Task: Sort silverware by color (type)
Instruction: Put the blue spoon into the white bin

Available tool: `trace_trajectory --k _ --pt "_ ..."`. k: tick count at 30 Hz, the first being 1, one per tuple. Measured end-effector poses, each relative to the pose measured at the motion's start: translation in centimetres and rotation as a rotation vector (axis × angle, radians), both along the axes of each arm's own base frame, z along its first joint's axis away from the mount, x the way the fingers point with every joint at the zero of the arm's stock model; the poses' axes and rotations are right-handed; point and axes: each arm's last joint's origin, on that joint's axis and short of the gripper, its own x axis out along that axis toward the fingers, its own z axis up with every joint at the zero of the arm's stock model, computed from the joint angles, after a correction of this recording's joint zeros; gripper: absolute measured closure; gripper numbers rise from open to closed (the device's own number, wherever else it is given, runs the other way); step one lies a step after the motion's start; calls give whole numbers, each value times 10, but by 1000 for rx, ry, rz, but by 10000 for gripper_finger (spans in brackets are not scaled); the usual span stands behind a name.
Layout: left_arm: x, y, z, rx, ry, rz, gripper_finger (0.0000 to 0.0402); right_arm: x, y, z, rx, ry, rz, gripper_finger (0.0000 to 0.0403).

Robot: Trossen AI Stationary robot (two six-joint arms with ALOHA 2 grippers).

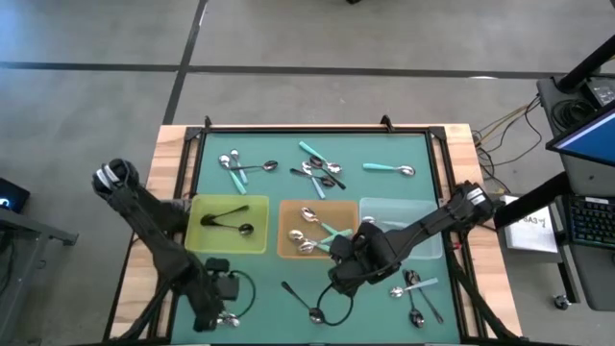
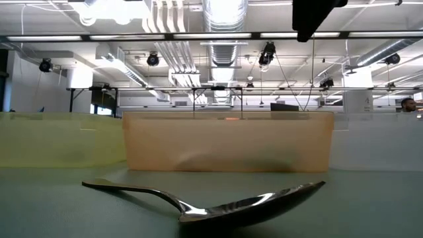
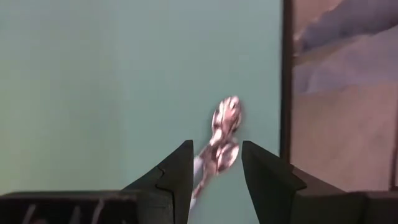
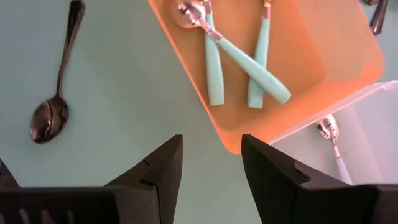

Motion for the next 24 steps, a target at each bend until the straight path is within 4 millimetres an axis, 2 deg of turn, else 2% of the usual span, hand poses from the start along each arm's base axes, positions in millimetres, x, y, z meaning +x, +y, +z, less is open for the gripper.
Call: trace_trajectory --k 6,9,24 --pt "-17 -20 -24 72 111 0 284 1 4 -5 -1 18 12 248" --pt "-20 -23 -36 116 190 -4 284 1 5 -6 2 22 24 248" --pt "-6 -31 -87 247 285 22 284 1 5 -5 5 17 20 248"
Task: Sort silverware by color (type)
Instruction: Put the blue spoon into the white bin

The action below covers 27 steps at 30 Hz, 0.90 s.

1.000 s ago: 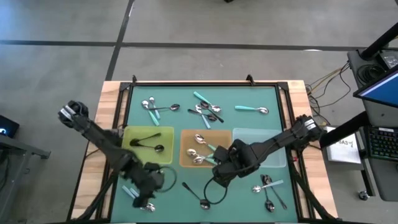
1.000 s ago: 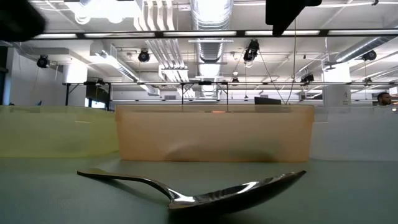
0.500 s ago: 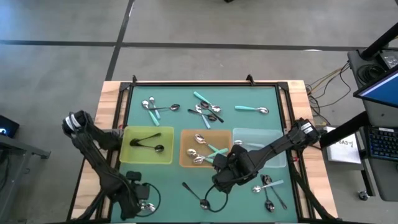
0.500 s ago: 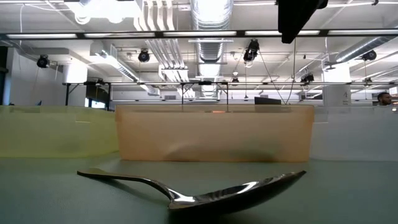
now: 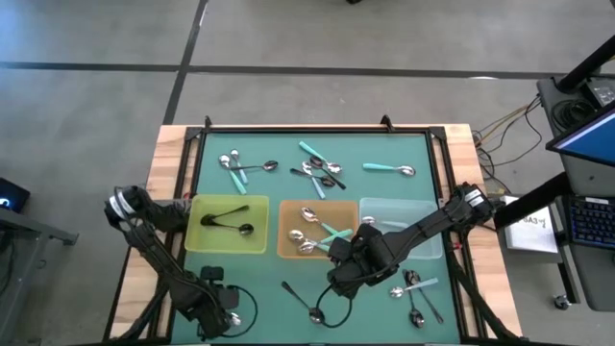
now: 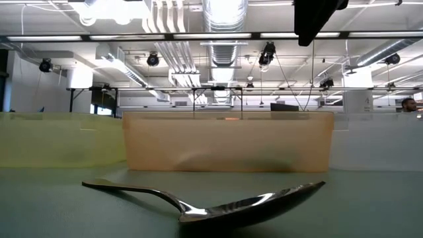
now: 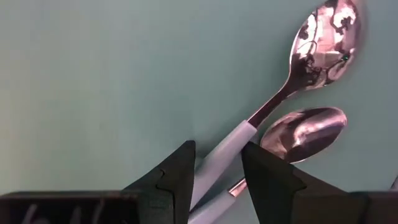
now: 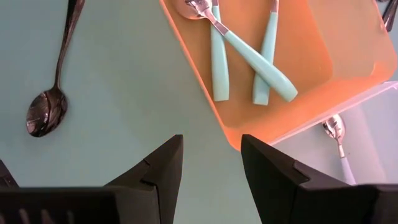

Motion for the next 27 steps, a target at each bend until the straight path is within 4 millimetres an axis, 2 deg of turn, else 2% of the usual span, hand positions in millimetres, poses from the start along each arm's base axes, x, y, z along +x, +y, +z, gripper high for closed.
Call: trace_trajectory --k 4,10,18,22,27 --pt "8 3 -4 4 32 29 306 0 0 0 4 -5 -10 248" --pt "19 15 -1 -9 47 91 385 1 0 0 6 -9 -10 248" --pt "29 17 5 15 -6 138 386 2 1 0 12 -20 -15 248" --pt "42 12 22 66 -195 183 387 2 -1 1 -31 -48 -36 248" --pt "55 10 65 69 -467 296 387 1 -3 6 -86 -86 -28 248"
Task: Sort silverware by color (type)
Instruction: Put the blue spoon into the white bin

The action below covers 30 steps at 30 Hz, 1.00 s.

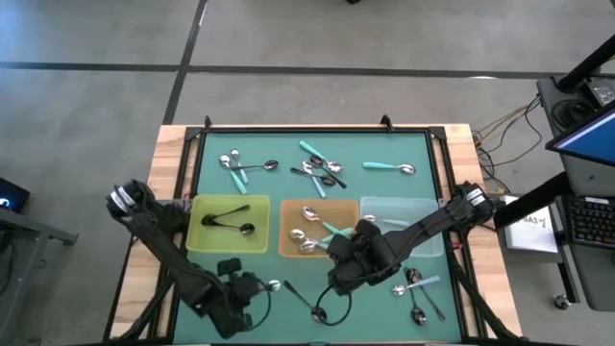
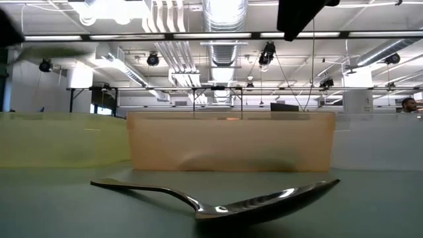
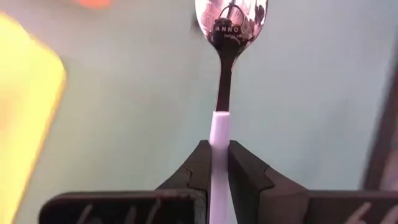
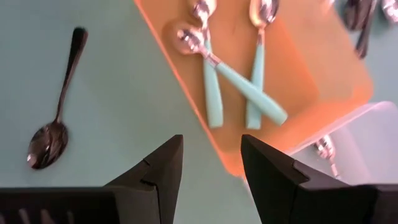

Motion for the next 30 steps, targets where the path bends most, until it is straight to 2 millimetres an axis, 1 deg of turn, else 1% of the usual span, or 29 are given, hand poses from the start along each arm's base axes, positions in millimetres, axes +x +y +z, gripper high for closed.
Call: trace_trajectory --k 4,6,9,12,14,19,21,24,30 --pt "8 6 36 35 -231 105 387 4 -3 2 -66 -74 -26 248" --pt "8 9 50 56 -318 150 387 10 -3 4 -76 -139 -43 248" --pt "9 17 63 57 -404 239 387 24 -2 9 -56 -284 -52 248" --pt "9 28 75 73 -510 343 387 39 1 19 -33 -436 -2 248" --pt "7 34 80 85 -569 398 387 47 1 26 -15 -526 17 248" --pt "4 48 98 85 -729 529 387 61 -5 38 22 -678 8 248" --pt "3 53 105 89 -767 559 387 65 -7 41 34 -712 -4 248" --pt "1 59 120 69 -814 592 387 68 -9 44 44 -748 -6 248" --pt "7 64 140 69 -834 600 387 72 -11 49 60 -812 -9 248"
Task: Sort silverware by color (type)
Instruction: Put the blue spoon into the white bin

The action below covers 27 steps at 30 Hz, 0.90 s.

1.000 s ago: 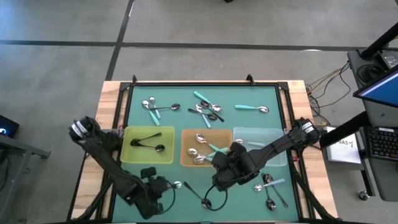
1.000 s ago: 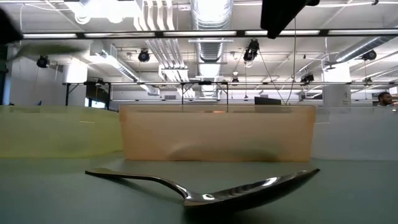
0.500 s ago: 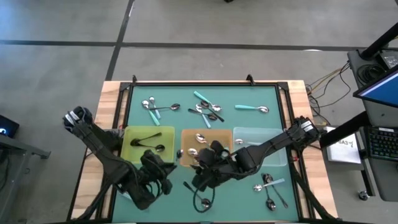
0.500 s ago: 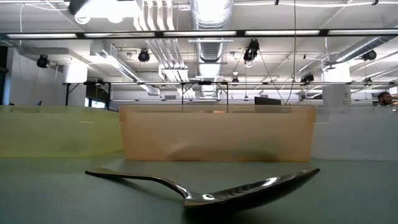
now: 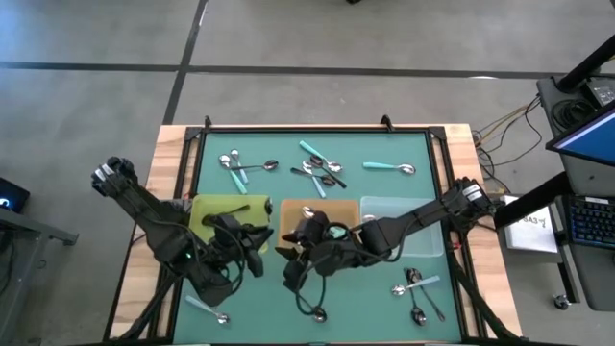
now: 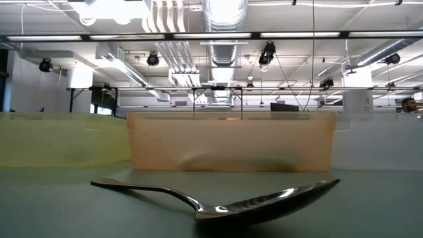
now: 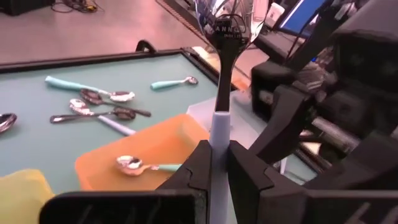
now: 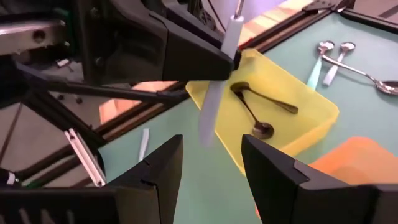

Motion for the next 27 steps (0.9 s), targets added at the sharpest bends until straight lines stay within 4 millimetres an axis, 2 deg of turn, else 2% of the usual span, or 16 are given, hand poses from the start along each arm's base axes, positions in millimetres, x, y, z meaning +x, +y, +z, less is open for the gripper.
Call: trace_trajectory --k 15,27 --pt "20 -13 15 4 8 -28 387 5 -10 4 -12 -35 -18 248" --pt "26 -13 15 16 21 -27 387 8 -15 4 -45 -30 -15 253"
